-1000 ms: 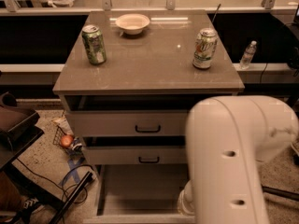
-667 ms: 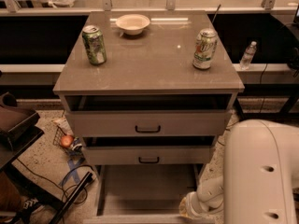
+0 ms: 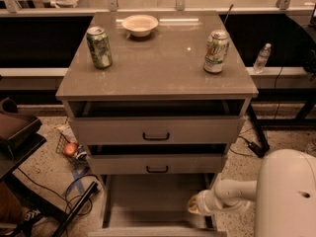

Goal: Open bottom drawer

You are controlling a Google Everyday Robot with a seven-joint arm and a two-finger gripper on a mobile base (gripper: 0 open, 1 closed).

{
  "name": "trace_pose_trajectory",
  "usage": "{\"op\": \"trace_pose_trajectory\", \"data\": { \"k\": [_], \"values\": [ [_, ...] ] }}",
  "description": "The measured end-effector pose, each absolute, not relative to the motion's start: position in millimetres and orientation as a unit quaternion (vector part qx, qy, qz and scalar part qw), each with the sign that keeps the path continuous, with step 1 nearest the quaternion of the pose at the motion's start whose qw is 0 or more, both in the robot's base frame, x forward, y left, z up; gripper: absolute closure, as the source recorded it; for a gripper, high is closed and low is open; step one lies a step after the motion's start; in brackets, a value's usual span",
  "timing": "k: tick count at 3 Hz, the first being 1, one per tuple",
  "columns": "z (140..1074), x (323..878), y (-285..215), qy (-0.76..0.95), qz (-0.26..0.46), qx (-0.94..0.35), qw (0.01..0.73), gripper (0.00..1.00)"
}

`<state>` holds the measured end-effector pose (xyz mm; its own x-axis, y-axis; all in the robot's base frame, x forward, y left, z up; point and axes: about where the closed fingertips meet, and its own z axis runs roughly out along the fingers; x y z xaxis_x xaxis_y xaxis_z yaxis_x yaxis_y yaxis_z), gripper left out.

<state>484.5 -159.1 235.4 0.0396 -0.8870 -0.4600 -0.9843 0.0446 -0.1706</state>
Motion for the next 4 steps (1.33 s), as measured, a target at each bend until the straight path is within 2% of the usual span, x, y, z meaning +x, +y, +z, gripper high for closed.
{"op": "trace_pose_trajectory", "data": {
  "k": [2, 4],
  "values": [
    [239, 504, -161, 0.684, 0.097, -0.681, 0.242, 1.00],
    [173, 511, -142, 0.686, 0.125, -0.683, 0.218, 1.00]
  ]
}}
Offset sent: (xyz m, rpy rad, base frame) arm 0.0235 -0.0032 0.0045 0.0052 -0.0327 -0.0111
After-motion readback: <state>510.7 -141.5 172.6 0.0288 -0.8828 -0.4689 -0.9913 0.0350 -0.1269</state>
